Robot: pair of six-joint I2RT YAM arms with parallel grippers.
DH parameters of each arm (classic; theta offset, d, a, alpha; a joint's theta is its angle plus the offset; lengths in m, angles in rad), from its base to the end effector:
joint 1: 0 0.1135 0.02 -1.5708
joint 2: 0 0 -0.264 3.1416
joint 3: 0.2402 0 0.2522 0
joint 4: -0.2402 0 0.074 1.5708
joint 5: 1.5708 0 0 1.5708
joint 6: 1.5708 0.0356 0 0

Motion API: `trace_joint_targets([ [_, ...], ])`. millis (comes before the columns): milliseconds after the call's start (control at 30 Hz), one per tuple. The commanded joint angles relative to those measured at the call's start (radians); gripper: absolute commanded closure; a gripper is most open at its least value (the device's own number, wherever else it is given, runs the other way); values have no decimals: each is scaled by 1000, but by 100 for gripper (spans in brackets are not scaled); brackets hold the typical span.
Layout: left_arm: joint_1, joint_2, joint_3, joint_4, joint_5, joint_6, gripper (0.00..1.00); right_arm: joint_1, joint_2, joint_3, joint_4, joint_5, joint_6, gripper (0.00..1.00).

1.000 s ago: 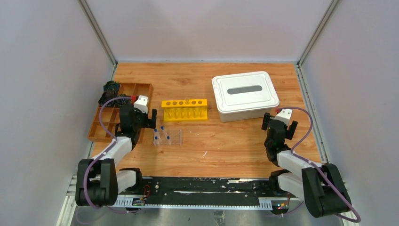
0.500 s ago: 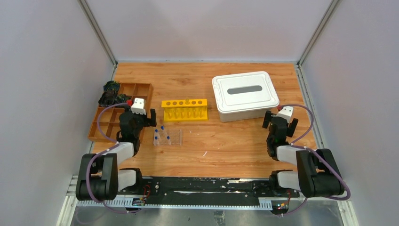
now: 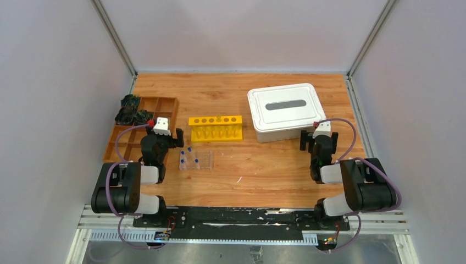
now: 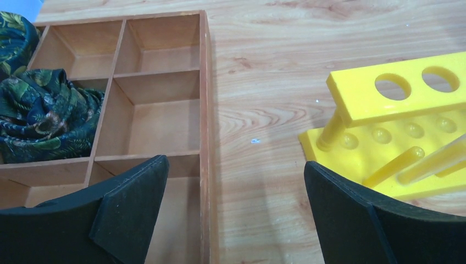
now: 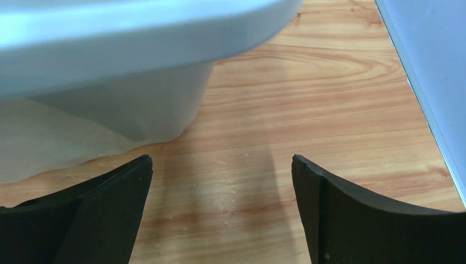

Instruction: Organize the chemistry lab equipment

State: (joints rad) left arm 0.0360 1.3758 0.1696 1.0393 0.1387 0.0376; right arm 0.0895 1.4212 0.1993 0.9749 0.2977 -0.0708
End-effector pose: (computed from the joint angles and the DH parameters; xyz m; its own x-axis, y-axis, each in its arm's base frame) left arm 0.2200 0.0030 0.1469 -0.1621 0.0314 -0.9863 0.1068 0.9942 0.0141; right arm 0.2256 0.0098 0.1384 -0.2569 -0.0909 -0.9621 0.1801 0.9736 -0.1401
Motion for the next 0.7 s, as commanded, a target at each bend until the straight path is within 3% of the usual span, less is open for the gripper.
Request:
trace_joint_targets([
  [0, -4, 0, 15, 66, 4, 8, 0, -19, -14, 34, 35, -54, -23, 0],
  [667, -14, 1, 21, 53, -12, 17, 0, -19, -17, 33, 35, -51, -26, 0],
])
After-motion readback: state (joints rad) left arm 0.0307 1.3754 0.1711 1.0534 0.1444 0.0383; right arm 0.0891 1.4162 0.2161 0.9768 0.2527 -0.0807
